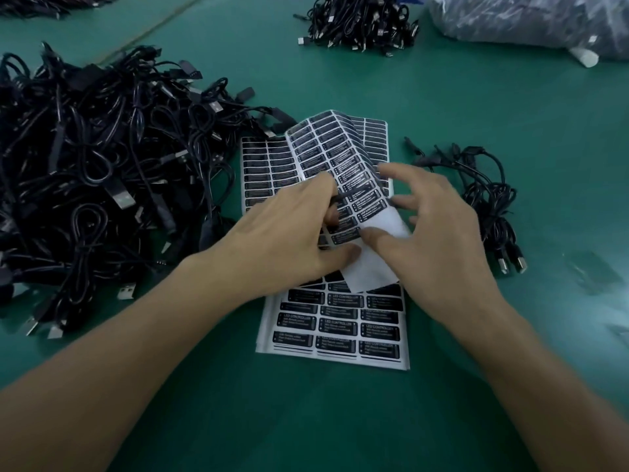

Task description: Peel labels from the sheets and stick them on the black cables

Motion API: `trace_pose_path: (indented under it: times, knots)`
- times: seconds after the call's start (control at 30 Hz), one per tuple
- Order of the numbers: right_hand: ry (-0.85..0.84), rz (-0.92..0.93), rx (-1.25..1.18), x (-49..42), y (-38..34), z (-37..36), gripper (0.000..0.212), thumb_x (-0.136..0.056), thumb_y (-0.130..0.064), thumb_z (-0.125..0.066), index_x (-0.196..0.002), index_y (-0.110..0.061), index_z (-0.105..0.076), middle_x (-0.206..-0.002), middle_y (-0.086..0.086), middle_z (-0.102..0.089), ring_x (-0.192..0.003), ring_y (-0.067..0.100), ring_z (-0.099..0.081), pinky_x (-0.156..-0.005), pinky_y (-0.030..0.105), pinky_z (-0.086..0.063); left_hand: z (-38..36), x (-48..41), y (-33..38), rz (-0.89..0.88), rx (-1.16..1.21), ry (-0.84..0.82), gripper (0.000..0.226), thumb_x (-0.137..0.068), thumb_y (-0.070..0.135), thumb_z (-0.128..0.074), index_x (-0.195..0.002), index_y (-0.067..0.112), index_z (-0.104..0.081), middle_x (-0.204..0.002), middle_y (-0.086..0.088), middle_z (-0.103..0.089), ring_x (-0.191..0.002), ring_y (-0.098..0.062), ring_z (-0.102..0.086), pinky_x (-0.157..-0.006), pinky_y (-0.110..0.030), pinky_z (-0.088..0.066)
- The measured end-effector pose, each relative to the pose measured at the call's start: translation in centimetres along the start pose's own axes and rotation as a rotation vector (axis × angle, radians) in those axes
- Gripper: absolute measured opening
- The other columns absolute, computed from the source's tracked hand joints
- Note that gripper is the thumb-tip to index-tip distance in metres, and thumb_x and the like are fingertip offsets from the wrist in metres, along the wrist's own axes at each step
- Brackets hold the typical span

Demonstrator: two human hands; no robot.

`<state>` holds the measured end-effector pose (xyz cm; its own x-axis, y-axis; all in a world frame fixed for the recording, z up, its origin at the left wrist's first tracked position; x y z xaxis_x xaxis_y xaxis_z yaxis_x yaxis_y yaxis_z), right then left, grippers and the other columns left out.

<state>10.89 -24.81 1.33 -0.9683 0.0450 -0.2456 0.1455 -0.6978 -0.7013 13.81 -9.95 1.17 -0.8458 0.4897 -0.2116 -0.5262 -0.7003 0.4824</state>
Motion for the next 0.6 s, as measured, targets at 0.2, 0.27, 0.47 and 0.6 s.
trace_pose_path:
  times: [0.2, 0.27, 0.47, 0.6]
  knots:
    - [-0.12, -0.143, 0.356, 0.2, 1.3, -0.7, 0.083, -0.09, -0.062, -0.053, -0.157, -0.025, -0.02, -0.157, 0.004, -0.036, -0.149, 0.022, -0.015, -0.117, 0.049, -0.013, 0.1, -0.3, -1.5, 0.079, 0.08, -0.002, 0.063, -0.063, 0.072, -0.068, -0.092, 0.019, -0.049, -0.099, 0.006, -0.058, -0.094, 0.001, -0.055, -0.071, -0.025, -0.048]
    - [-0.183, -0.147, 0.297, 0.3, 1.4, -1.1, 0.084, -0.092, -0.062, -0.049, -0.158, -0.024, -0.015, -0.158, 0.006, -0.035, -0.151, 0.02, -0.013, -0.118, 0.046, -0.014, 0.2, -0.3, -1.9, 0.096, 0.107, 0.007, 0.07, -0.061, 0.073, -0.072, -0.097, 0.016, -0.054, -0.096, 0.008, -0.06, -0.089, 0.002, -0.056, -0.069, -0.021, -0.049]
    - [-0.14, -0.032, 0.03, 0.1, 0.2, -0.6, 0.078, -0.091, -0.039, -0.068, -0.155, -0.037, -0.023, -0.146, -0.01, -0.05, -0.138, 0.011, -0.041, -0.118, 0.046, -0.029, 0.2, -0.7, -2.6, 0.092, 0.225, 0.014, 0.053, -0.067, 0.048, -0.088, -0.088, 0.012, -0.056, -0.088, 0.012, -0.066, -0.081, 0.022, -0.055, -0.065, -0.007, -0.045]
    - [-0.065, -0.142, -0.313, 0.0, 0.2, 0.1, 0.072, -0.089, -0.034, -0.073, -0.149, -0.04, -0.034, -0.145, -0.012, -0.047, -0.125, 0.003, -0.052, -0.107, 0.036, -0.044, -0.1, -0.7, -2.6, 0.077, 0.286, -0.043, 0.058, -0.063, 0.046, -0.09, -0.077, 0.012, -0.046, -0.101, 0.008, -0.072, -0.084, 0.018, -0.06, -0.066, -0.006, -0.046]
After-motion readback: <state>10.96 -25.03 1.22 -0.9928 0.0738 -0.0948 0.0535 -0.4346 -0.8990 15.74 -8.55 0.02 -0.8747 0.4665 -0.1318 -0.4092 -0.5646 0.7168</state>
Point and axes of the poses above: each hand's wrist, its own x-axis away from the middle knuckle, its own z-axis out of the back of the hand, y = z × x, the point moved 7 cm from there along -x, towards the middle knuckle
